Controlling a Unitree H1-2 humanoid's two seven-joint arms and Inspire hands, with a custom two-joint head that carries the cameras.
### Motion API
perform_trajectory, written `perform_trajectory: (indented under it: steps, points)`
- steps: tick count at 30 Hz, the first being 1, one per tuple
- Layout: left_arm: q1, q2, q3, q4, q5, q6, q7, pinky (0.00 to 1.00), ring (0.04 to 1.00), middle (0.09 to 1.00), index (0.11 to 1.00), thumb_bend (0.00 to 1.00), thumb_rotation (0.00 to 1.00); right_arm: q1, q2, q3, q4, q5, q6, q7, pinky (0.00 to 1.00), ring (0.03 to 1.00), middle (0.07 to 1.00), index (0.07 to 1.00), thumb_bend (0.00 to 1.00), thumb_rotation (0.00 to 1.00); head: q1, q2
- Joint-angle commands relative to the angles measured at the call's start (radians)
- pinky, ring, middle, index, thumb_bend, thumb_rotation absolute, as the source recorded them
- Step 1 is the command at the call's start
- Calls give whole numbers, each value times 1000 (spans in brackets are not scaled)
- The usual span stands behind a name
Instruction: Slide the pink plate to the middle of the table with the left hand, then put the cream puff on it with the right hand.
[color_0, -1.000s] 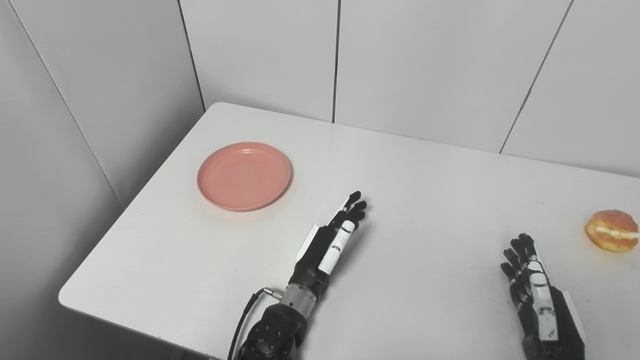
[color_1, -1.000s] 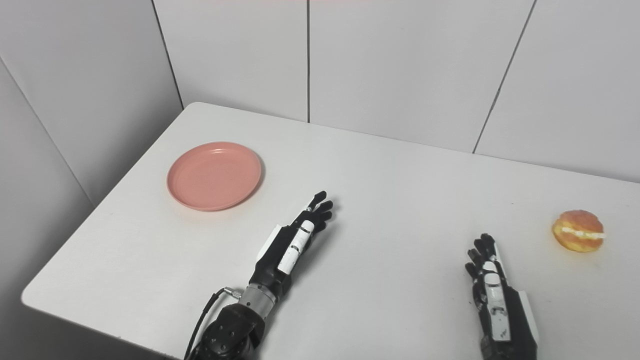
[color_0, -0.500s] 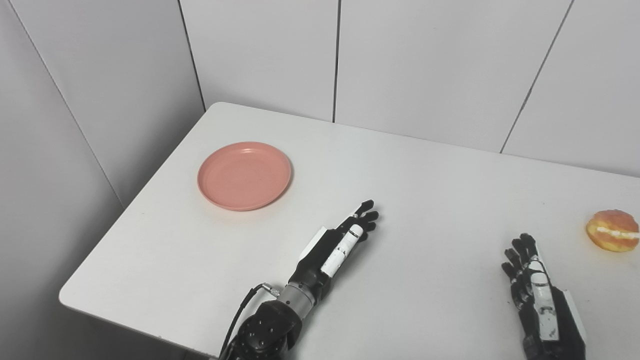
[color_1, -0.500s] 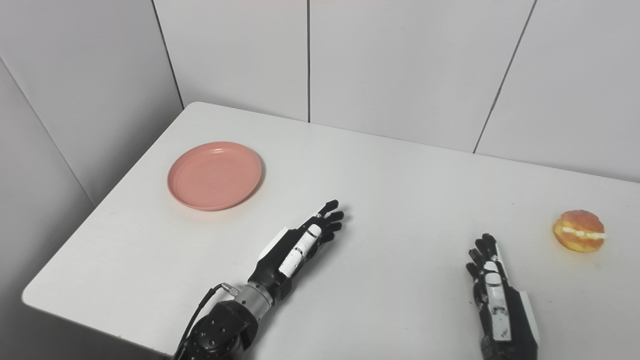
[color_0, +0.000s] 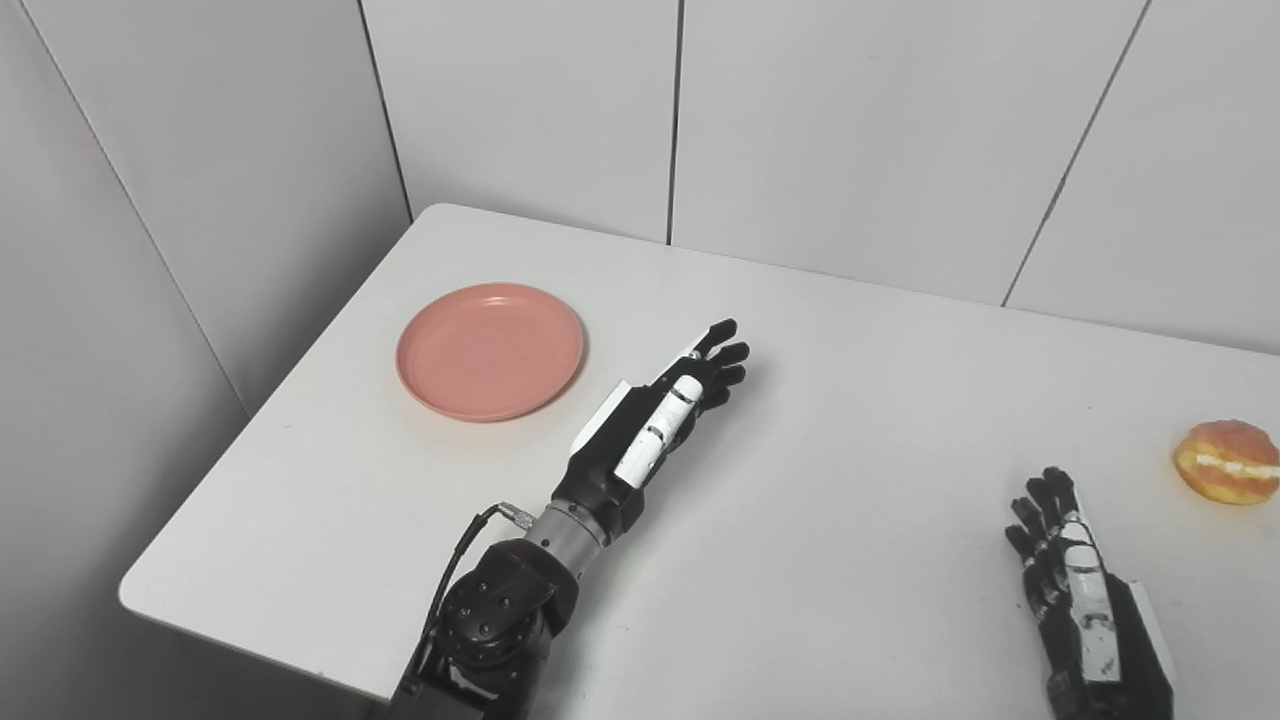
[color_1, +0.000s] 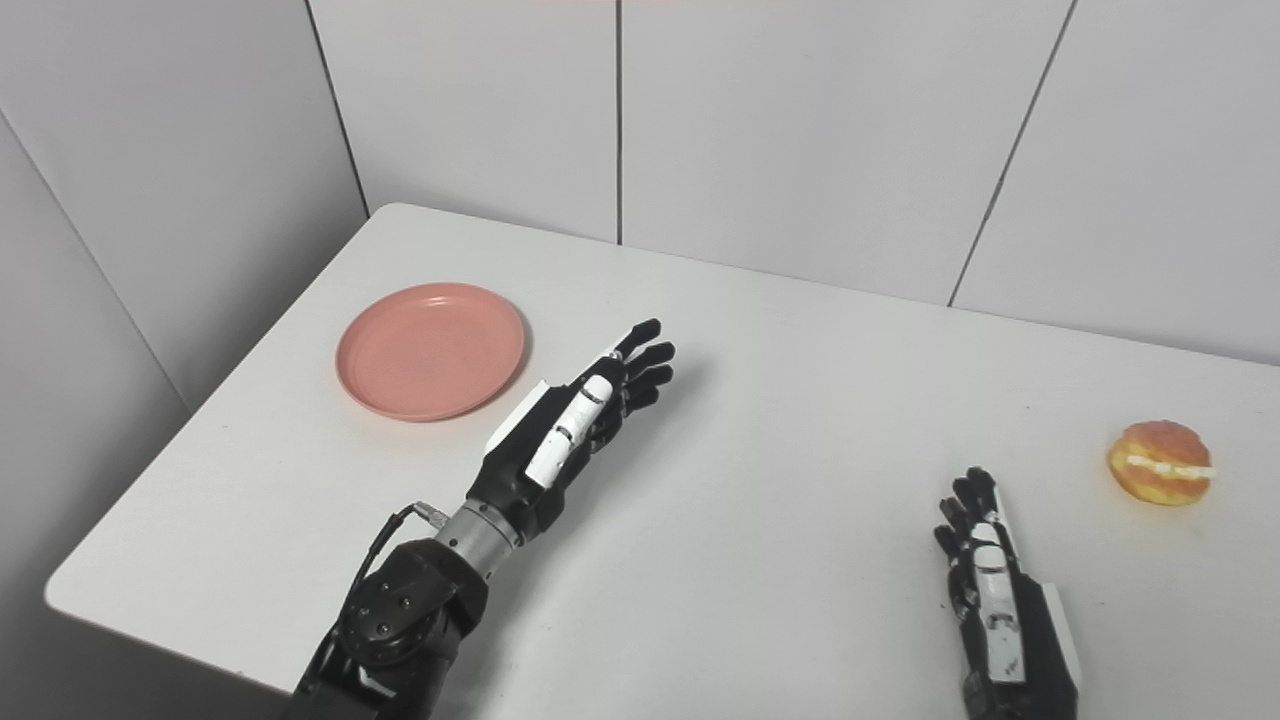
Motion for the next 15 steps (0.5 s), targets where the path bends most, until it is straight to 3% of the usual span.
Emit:
perform_trajectory:
  steps: [1, 8, 15]
  points:
    - [-41, 18, 19, -55, -4, 2, 12, 960, 949, 969, 967, 492, 1000, -6, 0, -9, 18, 13, -20, 8, 1000, 1000, 1000, 1000, 114, 1000, 2, 1]
    - [-69, 41, 89, -113, -43, 58, 31, 947, 941, 956, 947, 464, 1000, -8, 1, -8, 21, 16, -11, 7, 1000, 1000, 1000, 1000, 116, 1000, 1, -2]
    - [-105, 83, 155, -98, -77, 43, 36, 932, 928, 945, 935, 481, 1000, -6, 3, -8, 14, 18, -3, 2, 1000, 1000, 1000, 1000, 118, 1000, 5, -4]
